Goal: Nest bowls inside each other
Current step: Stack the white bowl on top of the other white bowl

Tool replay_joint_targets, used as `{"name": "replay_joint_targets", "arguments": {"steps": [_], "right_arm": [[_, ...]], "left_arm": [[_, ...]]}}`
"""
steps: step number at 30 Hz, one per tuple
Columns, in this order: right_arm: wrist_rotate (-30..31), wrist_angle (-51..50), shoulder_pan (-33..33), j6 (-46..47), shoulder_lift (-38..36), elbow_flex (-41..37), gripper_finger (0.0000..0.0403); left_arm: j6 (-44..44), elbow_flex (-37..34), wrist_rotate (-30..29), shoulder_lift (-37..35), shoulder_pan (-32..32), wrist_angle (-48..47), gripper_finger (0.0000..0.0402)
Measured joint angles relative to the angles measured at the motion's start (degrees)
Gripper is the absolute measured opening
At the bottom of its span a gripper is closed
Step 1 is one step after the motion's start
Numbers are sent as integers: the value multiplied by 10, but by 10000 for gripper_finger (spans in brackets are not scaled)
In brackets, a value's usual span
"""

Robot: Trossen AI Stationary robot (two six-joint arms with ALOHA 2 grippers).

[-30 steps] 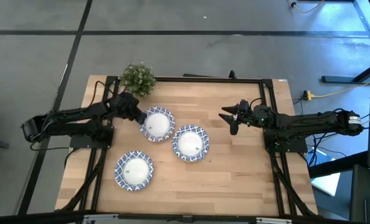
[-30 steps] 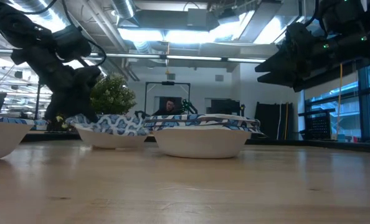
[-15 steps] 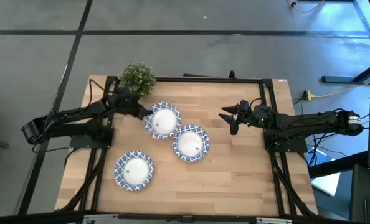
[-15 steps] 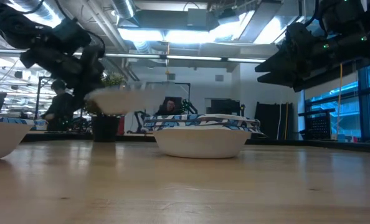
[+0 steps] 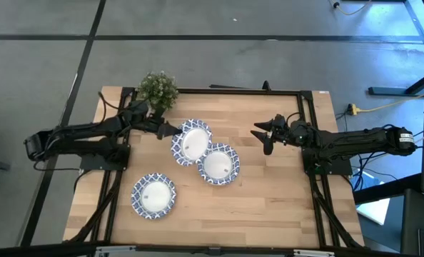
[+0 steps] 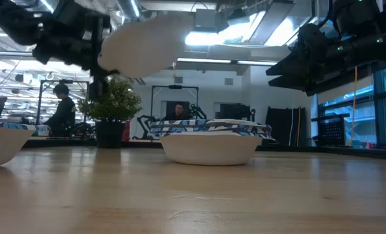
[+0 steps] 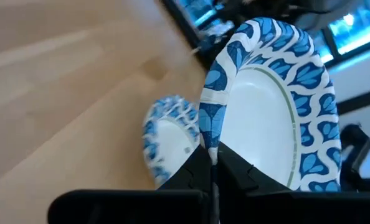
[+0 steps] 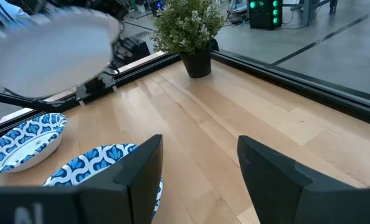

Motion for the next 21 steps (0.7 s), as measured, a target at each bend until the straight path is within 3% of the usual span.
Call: {"name": "replay_joint_targets", "arguments": {"steps": [5, 11, 21], "right_arm": [[0, 0, 0, 2, 0, 0, 209], [0, 0, 0, 2, 0, 0, 209], [0, 0, 0, 4, 0, 0, 209]], "left_arm": [[31, 54, -45, 10, -53, -28, 1], [94, 162, -117, 78, -103, -165, 1], [150, 317, -99, 267, -146, -236, 0]]}}
